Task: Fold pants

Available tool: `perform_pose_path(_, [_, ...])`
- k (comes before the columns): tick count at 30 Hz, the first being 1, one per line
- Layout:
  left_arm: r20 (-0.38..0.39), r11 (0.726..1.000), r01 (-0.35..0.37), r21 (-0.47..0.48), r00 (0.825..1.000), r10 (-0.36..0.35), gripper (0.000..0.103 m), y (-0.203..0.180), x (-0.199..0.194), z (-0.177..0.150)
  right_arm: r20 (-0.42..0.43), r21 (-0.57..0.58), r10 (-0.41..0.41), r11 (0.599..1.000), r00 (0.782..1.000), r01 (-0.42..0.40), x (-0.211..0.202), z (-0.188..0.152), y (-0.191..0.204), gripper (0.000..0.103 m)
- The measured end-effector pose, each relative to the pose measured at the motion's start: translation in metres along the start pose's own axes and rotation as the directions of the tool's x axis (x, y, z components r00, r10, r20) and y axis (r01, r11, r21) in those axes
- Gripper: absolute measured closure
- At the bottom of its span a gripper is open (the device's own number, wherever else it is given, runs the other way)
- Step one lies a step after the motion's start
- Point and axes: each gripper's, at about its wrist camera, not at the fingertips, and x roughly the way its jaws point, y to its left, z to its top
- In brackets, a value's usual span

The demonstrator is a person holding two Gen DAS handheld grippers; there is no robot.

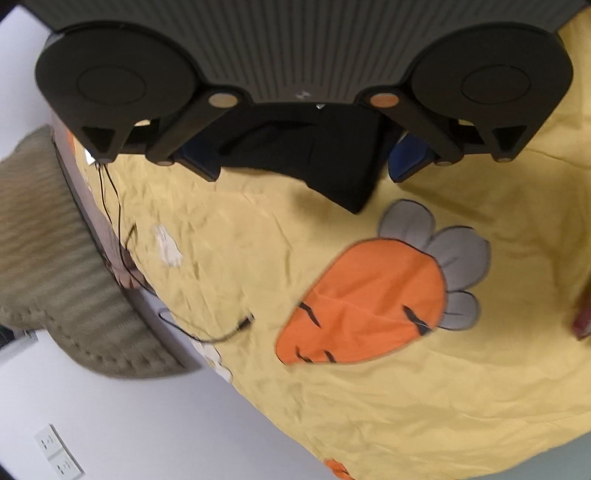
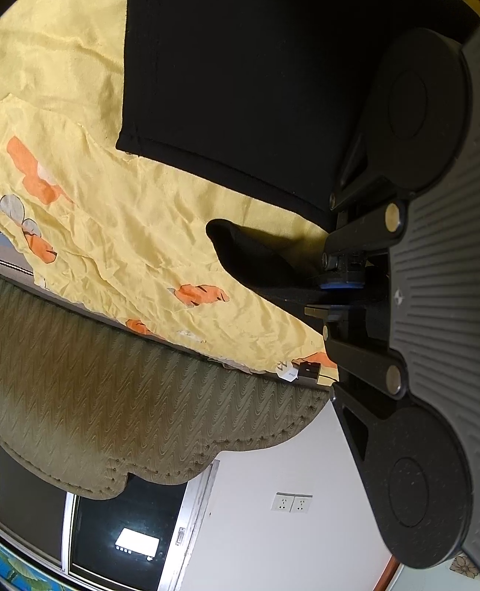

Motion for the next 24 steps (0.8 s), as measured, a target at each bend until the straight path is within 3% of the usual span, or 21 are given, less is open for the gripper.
perform_pose_path(4, [-0.037,1.000,-0.002,0.024,0.999,0.003,0.008,0.002,0.014,0.001,-0.003,0.000,-0.012,1.000,1.000,0.012,0.001,0.000,-0.003,0.096])
perform_pose_path(9, [-0.017,0.990,0.139,-0.032,0.990,-0.140,0.009,0.013,0.014,0.009,-0.001,-0.001,-0.027,1.000,1.000,0.027,0.001,0.000,-0.006,0.096])
perform_pose_path(14, [-0.023,0.961,0.270,-0.053,0.962,-0.272,0.016,0.020,0.004,0.007,0.000,-0.003,-0.040,0.999,0.999,0.040,0.004,-0.001,-0.006,0.096])
perform_pose_path(17, [-0.019,0.969,0.247,0.008,0.969,-0.247,0.023,0.015,-0.001,0.004,0.000,-0.004,-0.051,0.999,0.999,0.051,0.005,0.000,-0.006,0.096])
perform_pose_path(20, [-0.060,0.990,0.131,0.044,0.990,-0.129,0.055,0.008,0.018,0.006,-0.004,-0.006,-0.060,0.998,0.998,0.060,0.007,-0.002,-0.007,0.096])
perform_pose_path(23, [-0.061,0.994,0.104,0.043,0.993,-0.102,0.090,0.010,0.034,0.005,-0.003,-0.008,-0.063,0.998,0.998,0.063,0.006,-0.002,-0.007,0.096])
perform_pose_path(24, [-0.053,0.994,0.092,0.063,0.995,-0.088,0.092,0.009,0.035,0.004,-0.002,-0.008,-0.062,0.998,0.998,0.062,0.005,-0.002,-0.006,0.096])
